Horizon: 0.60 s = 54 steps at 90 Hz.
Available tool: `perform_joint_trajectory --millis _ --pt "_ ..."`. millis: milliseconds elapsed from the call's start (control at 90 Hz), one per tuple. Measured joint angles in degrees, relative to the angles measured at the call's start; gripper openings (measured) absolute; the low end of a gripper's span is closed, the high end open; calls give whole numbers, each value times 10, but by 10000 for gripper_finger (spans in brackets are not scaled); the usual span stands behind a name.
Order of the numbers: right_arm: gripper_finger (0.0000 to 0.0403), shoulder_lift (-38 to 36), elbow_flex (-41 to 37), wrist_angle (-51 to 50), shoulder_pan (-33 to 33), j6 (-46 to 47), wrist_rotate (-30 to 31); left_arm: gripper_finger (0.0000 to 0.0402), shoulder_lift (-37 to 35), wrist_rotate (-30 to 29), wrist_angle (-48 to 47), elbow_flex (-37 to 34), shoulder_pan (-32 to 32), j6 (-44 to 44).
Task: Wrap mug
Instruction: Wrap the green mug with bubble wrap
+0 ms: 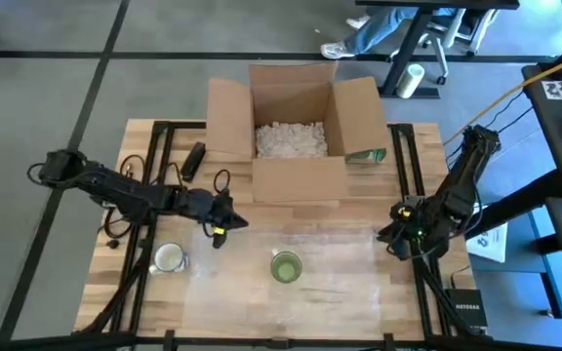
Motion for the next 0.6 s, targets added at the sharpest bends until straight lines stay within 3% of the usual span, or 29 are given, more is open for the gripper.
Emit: perform_joint_trajectory --millis 211,600 --pt "83 45 2 5 -30 -4 -11 0 0 -44 2 0 23 8" --pt "83 119 2 27 -96 -46 -87 0 0 -47 3 0 64 13"
